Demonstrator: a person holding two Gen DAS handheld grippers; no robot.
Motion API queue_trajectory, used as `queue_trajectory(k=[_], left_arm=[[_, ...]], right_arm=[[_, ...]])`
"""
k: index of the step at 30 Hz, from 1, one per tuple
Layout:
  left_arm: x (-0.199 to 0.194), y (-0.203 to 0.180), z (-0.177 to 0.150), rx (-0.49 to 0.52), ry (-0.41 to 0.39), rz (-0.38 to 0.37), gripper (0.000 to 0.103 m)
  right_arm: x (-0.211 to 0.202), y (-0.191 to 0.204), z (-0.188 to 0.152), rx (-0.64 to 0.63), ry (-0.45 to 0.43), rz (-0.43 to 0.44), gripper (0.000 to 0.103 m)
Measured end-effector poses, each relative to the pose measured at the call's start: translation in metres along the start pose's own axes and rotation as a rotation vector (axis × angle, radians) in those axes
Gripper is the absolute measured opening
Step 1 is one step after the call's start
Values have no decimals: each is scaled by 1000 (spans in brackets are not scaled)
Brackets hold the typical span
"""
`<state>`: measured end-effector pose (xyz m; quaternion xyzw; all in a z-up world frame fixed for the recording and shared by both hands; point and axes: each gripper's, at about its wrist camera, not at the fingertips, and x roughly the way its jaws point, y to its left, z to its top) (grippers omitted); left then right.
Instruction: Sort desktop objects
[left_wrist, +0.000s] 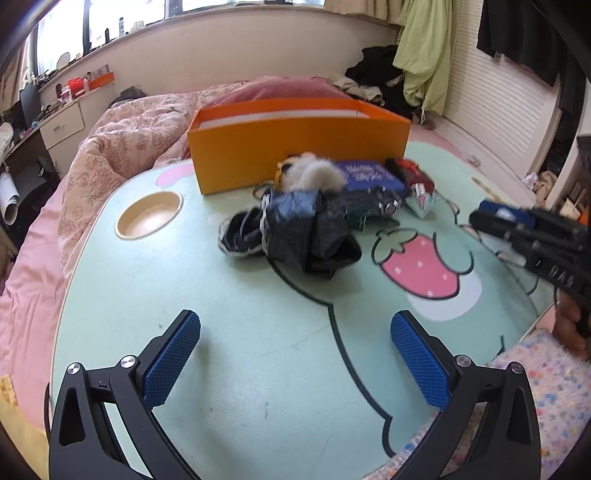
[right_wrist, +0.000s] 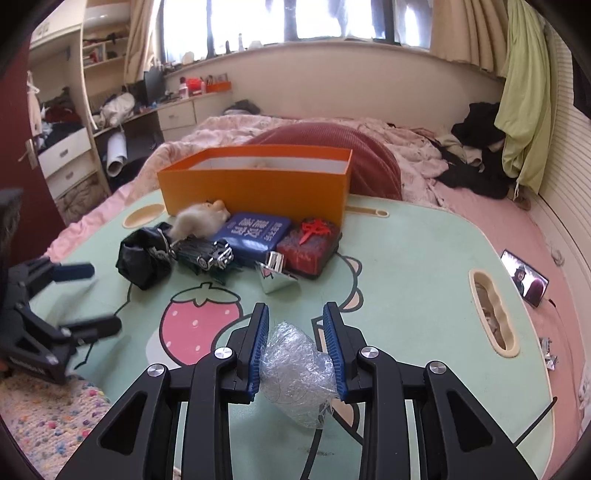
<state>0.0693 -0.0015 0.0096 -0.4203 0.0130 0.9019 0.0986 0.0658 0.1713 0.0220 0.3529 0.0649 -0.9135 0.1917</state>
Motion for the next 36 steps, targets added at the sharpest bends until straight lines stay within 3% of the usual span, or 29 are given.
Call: queue_trajectory(k=[5, 9, 12, 13, 19, 23, 26, 31, 36], left_arm=[[-5, 9, 29, -50, -48, -43, 103], [16, 10, 49, -49, -11, -23, 101], [30, 11, 50, -36, 59, -5, 37], [27, 12, 48, -45, 56, -9, 32], [-10, 15, 21, -16, 16, -44, 30], [-27, 18, 30, -20, -30, -52, 30], [-37, 17, 51, -23, -92, -51, 30], [-37, 14, 102, 17, -153, -13, 30], [-6, 20, 167, 22, -161, 3, 30]], right_arm=[[4, 3, 2, -8, 11, 2, 30], [6, 1, 1, 2, 19, 5, 30], [7, -2, 0, 12, 25, 2, 30], [6, -2, 0, 17, 23, 3, 30], [6, -2, 1, 17, 21, 5, 30], [1, 2, 9, -17, 10, -1, 30], [-3, 1, 27, -5, -7, 35, 30], [2, 0, 87, -16, -49, 37, 30], [48, -1, 154, 8, -23, 67, 30]])
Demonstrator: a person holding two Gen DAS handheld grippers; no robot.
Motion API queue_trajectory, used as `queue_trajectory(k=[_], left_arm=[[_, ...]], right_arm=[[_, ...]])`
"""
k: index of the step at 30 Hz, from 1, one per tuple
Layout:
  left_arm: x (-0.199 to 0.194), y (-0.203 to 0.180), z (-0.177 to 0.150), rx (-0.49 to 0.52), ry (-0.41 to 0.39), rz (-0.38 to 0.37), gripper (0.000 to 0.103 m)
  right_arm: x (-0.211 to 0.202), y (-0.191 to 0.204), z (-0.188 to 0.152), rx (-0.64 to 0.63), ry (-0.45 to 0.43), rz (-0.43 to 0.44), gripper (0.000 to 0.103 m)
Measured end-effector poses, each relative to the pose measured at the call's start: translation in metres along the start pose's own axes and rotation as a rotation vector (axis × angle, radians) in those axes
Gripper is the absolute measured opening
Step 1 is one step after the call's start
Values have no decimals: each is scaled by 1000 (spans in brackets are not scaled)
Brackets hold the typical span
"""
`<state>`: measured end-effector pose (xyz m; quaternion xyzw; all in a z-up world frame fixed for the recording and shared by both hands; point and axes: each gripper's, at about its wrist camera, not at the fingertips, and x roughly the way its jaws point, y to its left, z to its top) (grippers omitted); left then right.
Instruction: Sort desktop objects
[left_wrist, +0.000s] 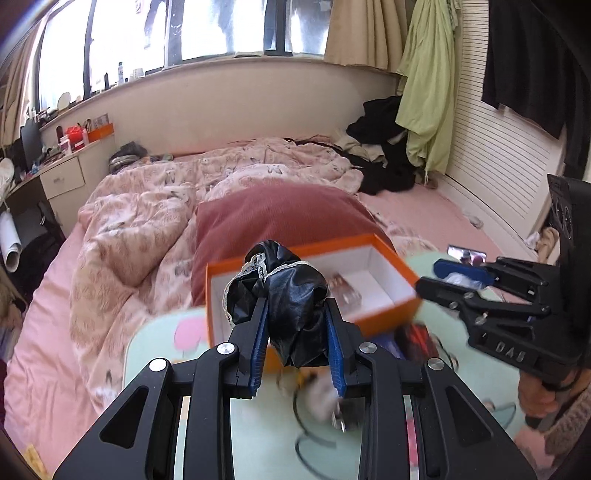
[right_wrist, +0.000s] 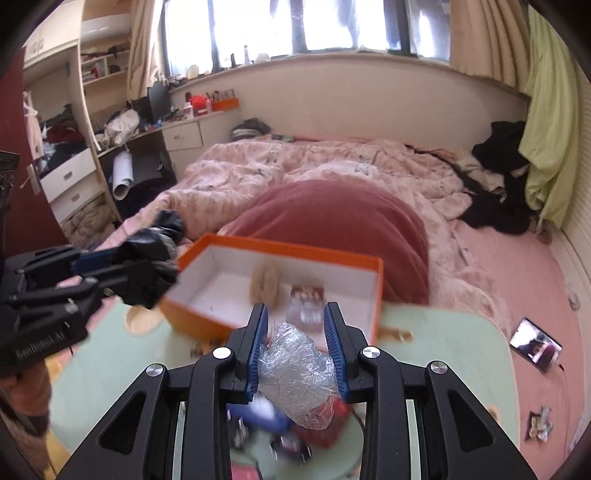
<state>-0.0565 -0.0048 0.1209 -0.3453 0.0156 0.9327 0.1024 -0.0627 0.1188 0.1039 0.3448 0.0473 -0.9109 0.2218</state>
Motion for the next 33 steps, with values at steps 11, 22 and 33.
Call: queue_trajectory(k=[11, 22, 33], left_arm=[[30, 34, -26, -216, 81, -53, 80], [-18, -11, -121, -90, 173, -46, 80], [0, -26, -153, -62, 257, 66, 103]], right_arm=[[16, -19, -13, 102, 35, 1, 79], [-35, -11, -116, 49, 137, -84, 91], [-22, -8, -146, 47, 244, -134, 103]])
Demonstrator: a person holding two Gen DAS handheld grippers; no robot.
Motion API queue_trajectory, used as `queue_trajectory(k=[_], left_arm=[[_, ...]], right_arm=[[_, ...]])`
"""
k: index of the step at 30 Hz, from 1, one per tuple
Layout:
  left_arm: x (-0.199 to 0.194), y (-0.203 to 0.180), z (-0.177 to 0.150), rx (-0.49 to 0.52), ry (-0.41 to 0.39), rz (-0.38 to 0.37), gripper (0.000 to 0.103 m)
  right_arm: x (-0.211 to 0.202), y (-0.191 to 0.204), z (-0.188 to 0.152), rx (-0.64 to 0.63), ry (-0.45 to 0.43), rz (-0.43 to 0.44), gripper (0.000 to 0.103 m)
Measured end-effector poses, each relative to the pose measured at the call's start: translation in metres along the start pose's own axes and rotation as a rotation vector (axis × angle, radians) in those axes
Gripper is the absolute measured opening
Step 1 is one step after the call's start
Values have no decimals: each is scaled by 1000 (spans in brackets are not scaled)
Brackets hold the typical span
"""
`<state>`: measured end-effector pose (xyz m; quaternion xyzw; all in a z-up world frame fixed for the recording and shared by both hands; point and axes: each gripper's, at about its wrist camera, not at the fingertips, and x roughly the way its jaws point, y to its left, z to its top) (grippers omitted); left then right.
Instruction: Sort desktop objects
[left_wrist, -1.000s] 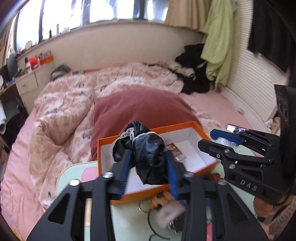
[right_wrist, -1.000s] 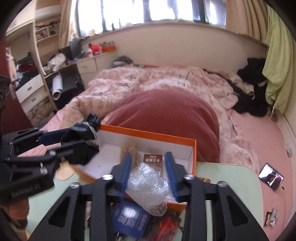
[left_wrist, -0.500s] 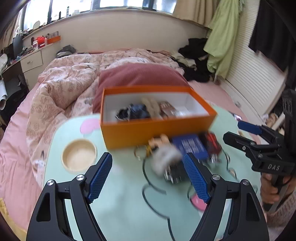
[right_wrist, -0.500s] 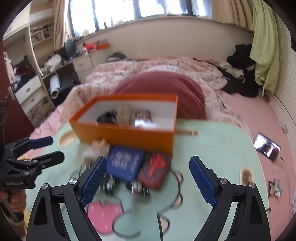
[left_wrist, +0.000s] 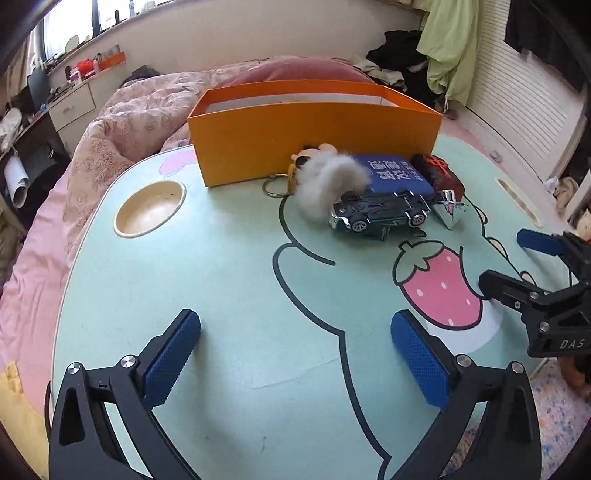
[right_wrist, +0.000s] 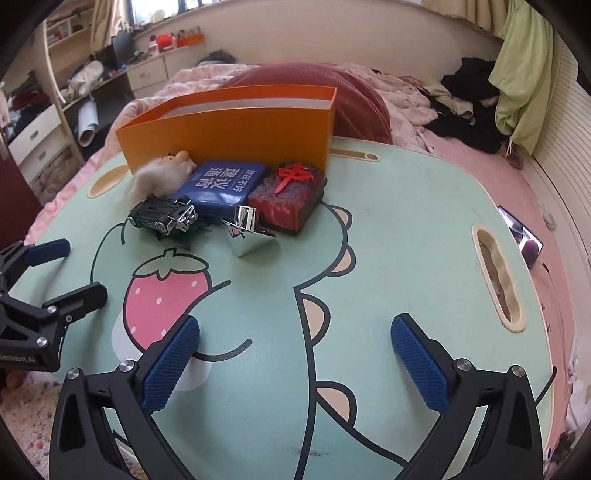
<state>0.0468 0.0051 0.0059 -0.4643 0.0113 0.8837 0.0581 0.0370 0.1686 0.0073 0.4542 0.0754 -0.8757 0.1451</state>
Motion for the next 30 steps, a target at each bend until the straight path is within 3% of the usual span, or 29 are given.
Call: queue_trajectory(k=[30], left_arm=[[5, 2, 1, 3, -10, -3, 103]], right_arm=[[1, -2, -4, -2, -5, 7, 103]])
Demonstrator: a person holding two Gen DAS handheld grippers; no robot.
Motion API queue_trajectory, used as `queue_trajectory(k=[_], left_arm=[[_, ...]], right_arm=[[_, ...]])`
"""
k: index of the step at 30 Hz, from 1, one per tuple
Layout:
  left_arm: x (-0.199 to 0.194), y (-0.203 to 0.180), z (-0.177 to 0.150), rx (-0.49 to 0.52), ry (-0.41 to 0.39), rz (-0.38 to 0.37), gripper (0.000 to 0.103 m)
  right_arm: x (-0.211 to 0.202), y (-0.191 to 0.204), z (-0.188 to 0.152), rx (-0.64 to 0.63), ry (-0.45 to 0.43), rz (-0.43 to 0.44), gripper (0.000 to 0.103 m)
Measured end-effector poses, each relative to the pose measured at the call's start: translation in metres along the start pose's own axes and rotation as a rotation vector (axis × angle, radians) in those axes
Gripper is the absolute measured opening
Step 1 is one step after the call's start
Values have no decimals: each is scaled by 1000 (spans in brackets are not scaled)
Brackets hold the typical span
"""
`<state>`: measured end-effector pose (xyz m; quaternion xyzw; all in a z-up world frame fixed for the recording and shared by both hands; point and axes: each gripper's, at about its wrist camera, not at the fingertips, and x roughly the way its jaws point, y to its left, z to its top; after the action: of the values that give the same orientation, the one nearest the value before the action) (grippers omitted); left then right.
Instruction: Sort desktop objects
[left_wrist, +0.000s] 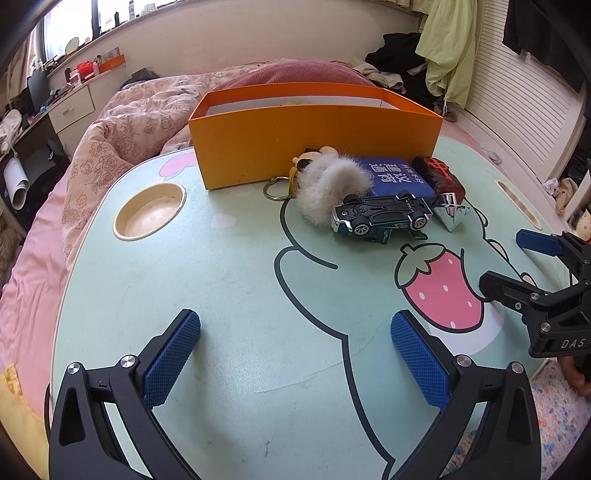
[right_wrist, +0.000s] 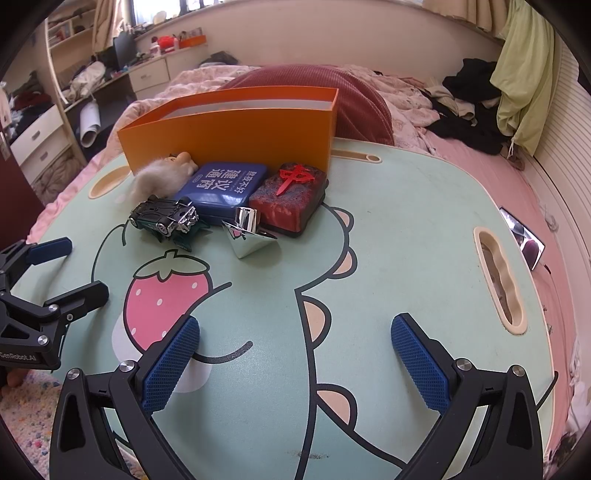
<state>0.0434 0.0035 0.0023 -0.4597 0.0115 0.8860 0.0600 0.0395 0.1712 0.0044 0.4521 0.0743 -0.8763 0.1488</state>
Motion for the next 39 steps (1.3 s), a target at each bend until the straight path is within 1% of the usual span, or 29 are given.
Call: queue_trajectory(k=[15, 17, 19, 21, 23, 24, 27, 29, 31, 33, 34, 39], left_arm=[[0, 0, 0, 0, -1, -1, 103], [0, 1, 0, -1, 0, -2, 103], [1, 1, 0, -2, -1, -5, 103], [2, 3, 0, -1, -2, -7, 103], [2, 3, 0, -1, -2, -7, 103], [2, 3, 0, -1, -2, -8, 103], [2, 3, 0, -1, -2, -8, 103], [2, 3, 0, -1, -2, -8, 103], [2, 3, 0, -1, -2, -8, 103], [2, 3, 0, -1, -2, -7, 103], [2, 2, 1, -1, -2, -8, 103], [2, 2, 1, 0, -2, -8, 103]], right_arm=[[0, 1, 0, 5, -8, 8, 103], [-1, 0, 2, 6, -15, 36, 98], [-1, -1, 6, 16, -7, 56, 96], [2, -4, 14, 48, 3, 86, 90], [5, -4, 24, 77, 21, 118, 80], [8, -3, 29, 86, 28, 125, 78], [17, 6, 42, 89, 42, 133, 71], [23, 12, 50, 79, 53, 129, 63], [28, 16, 56, 77, 64, 125, 58], [31, 19, 59, 71, 68, 84, 44], [30, 20, 57, 62, 68, 69, 30], [14, 10, 39, 70, 41, 137, 29]])
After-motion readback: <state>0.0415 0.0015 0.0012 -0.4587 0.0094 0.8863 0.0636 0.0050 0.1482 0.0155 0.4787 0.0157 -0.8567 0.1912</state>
